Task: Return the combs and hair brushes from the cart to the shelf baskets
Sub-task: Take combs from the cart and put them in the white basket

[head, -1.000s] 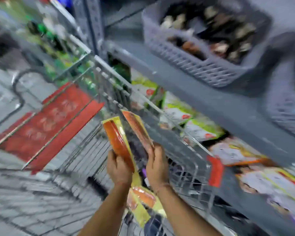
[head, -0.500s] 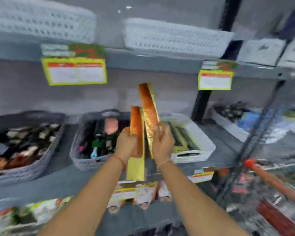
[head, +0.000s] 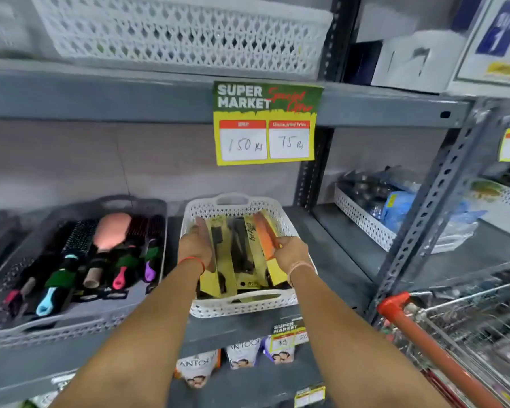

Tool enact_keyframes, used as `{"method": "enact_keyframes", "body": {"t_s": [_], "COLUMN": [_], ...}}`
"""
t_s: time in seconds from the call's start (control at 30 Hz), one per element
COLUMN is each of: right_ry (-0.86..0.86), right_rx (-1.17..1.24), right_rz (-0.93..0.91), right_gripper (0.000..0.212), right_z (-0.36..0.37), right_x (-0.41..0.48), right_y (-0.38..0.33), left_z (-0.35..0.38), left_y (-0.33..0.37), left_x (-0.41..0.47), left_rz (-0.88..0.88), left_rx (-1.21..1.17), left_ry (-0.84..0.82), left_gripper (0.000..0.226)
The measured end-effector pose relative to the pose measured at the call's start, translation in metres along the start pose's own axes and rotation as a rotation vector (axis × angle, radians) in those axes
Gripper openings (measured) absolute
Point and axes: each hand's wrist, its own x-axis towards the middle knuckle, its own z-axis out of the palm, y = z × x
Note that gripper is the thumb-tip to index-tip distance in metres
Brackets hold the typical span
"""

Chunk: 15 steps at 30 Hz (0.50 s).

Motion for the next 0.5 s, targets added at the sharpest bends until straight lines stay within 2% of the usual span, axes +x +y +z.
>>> {"method": "enact_keyframes", "body": {"t_s": [0.13,0.2,0.27,0.37,0.5], "right_ry": [-0.025,0.016,0.108,0.173,-0.05], "right_rx": [-0.322,-0.41,-0.43,-0.185,0.204], "right_rz": [-0.007,-0.048,-0.166,-0.373,-0.55], "right_gripper": [0.035,0.035,0.041,0.057,0.058], "right_z": [0.012,0.009,0.007,0.018,0.074], "right_x": [0.009,0.008,0.002,-0.02,-0.082], "right_y": [0.015,0.012,0.001,-0.038,-0.127], "left_z": [0.022,0.021,0.007,-0.035,-0.114], "left_y": [-0.004,-0.002,-0.002,-0.024,-0.116], "left_x": [0.0,-0.002,-0.009,-0.023,-0.048], "left_rz": [-0.02,0.006,0.044,0.169,-0.015], "left_rx": [0.119,0.18,0.112,-0.06,-0.426], "left_ry": [-0.021,-0.02,0.029,0.233,0.439], "left_gripper": [0.045,0.045,0.04,0.037,0.049]}}
